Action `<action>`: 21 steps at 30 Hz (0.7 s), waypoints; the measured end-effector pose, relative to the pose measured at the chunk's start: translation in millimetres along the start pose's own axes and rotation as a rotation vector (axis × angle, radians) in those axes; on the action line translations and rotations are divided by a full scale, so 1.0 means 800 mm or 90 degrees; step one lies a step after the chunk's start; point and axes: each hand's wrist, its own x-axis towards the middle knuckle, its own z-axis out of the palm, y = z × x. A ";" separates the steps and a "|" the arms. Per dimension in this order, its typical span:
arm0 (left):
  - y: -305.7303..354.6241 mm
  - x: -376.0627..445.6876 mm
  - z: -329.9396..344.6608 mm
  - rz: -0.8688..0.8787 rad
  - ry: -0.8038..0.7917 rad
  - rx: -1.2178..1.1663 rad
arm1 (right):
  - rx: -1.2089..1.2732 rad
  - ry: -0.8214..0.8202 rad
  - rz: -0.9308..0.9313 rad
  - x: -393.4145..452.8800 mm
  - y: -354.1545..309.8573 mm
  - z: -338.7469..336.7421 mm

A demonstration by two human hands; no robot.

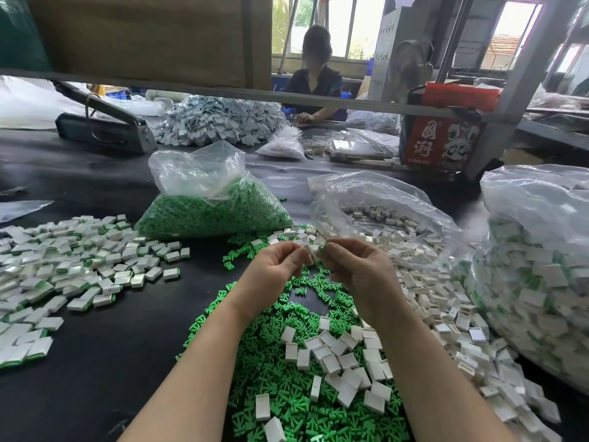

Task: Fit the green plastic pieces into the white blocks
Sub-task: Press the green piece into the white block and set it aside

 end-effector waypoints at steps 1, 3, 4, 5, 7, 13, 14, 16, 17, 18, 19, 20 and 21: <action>0.000 0.000 0.000 0.002 -0.002 -0.005 | 0.012 0.002 0.005 0.000 0.000 0.000; 0.002 0.001 0.001 0.006 -0.003 -0.011 | 0.034 0.003 0.016 0.001 -0.001 0.001; 0.003 0.001 0.002 0.010 -0.002 -0.010 | 0.045 0.005 0.021 0.001 -0.001 0.001; 0.003 0.001 0.002 0.014 -0.003 -0.005 | 0.053 0.007 0.025 0.001 -0.001 0.001; 0.003 0.001 0.003 0.029 -0.008 0.008 | 0.059 0.008 0.027 0.001 0.000 0.002; 0.004 -0.001 0.007 0.041 -0.003 0.019 | 0.042 0.011 0.022 0.001 0.001 0.004; 0.005 -0.001 0.007 0.041 -0.002 0.019 | 0.042 0.012 0.023 0.002 0.001 0.004; 0.005 -0.001 0.006 0.040 0.001 0.022 | 0.049 0.017 0.029 0.004 0.003 0.004; 0.004 -0.002 0.005 0.039 0.003 0.025 | 0.042 0.018 0.027 0.004 0.003 0.004; 0.003 -0.001 0.005 0.037 0.005 0.029 | 0.021 0.015 0.017 0.004 0.003 0.004; 0.002 -0.001 0.004 0.034 0.005 0.032 | -0.009 0.007 -0.002 0.003 0.003 0.004; 0.001 0.000 0.004 0.031 0.006 0.034 | -0.037 -0.003 -0.024 0.002 0.003 0.004; 0.000 0.000 0.003 0.030 0.007 0.032 | -0.066 -0.011 -0.048 0.001 0.004 0.003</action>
